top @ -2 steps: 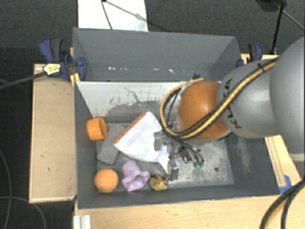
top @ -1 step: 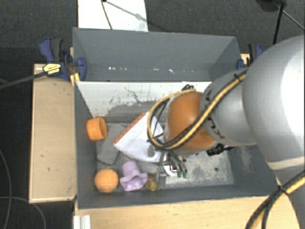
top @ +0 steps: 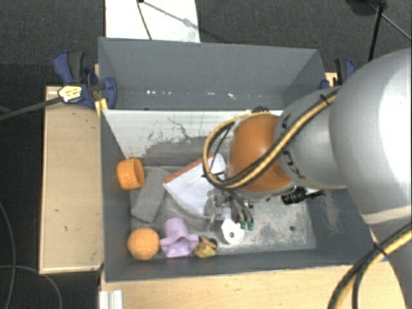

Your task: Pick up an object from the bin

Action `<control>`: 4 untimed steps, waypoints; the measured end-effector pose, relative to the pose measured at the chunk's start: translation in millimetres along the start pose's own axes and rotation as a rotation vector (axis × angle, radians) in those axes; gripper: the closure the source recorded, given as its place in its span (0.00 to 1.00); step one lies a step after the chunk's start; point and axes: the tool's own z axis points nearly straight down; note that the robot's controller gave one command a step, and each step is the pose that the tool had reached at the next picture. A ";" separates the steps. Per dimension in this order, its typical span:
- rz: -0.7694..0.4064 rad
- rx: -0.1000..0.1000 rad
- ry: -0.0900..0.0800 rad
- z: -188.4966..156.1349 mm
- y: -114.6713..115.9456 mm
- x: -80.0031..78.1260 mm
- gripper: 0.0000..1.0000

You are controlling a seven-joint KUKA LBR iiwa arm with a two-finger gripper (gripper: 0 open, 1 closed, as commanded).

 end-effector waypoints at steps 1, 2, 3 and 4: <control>0.000 0.000 0.000 0.0 0.0 0.0 1.00; -0.001 0.001 0.004 -3.1 -0.2 1.3 1.00; -0.002 0.003 0.013 -23.7 -0.7 3.6 1.00; -0.003 0.002 0.010 -46.0 -0.4 2.3 1.00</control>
Offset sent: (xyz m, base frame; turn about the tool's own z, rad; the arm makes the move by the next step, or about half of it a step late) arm -0.0001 0.0000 0.0751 0.0000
